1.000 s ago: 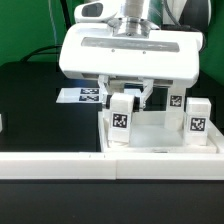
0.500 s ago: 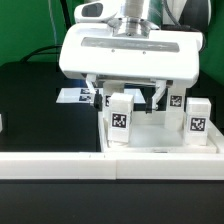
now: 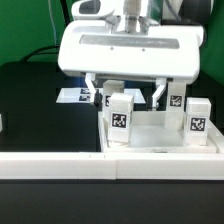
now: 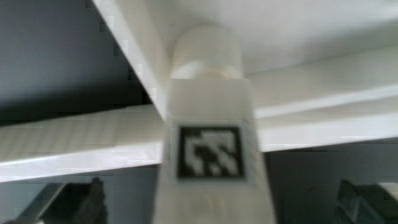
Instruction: Assemble square table
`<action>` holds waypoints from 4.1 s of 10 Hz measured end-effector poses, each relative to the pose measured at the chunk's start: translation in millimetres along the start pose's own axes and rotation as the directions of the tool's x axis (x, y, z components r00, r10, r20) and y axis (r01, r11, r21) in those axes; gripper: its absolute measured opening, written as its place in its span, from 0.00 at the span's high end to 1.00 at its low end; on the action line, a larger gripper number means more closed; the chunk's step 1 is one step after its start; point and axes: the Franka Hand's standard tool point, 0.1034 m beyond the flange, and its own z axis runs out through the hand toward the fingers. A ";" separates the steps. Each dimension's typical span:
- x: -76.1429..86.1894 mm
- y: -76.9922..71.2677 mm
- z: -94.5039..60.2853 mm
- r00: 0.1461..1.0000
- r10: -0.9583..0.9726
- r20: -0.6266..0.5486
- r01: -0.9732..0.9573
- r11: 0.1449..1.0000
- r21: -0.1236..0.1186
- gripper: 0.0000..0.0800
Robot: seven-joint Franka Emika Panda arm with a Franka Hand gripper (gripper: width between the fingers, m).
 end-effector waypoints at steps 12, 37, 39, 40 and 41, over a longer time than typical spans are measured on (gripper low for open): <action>5.6 5.3 13.7 0.910 0.104 0.402 -0.109 0.994 -0.011 0.43; 5.9 -2.5 19.1 0.839 0.404 0.364 -0.383 0.914 -0.131 0.19; 7.5 -2.0 19.3 0.920 0.118 0.373 -0.106 0.993 -0.054 0.19; 8.6 -2.8 19.5 0.927 0.067 0.369 -0.056 0.998 -0.039 0.19; 8.6 -2.4 19.6 0.926 0.076 0.369 -0.065 0.997 -0.042 0.19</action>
Offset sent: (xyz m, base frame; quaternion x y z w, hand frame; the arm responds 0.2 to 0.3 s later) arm 0.0092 -0.0001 -0.0135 0.0018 -0.2035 0.0067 0.9791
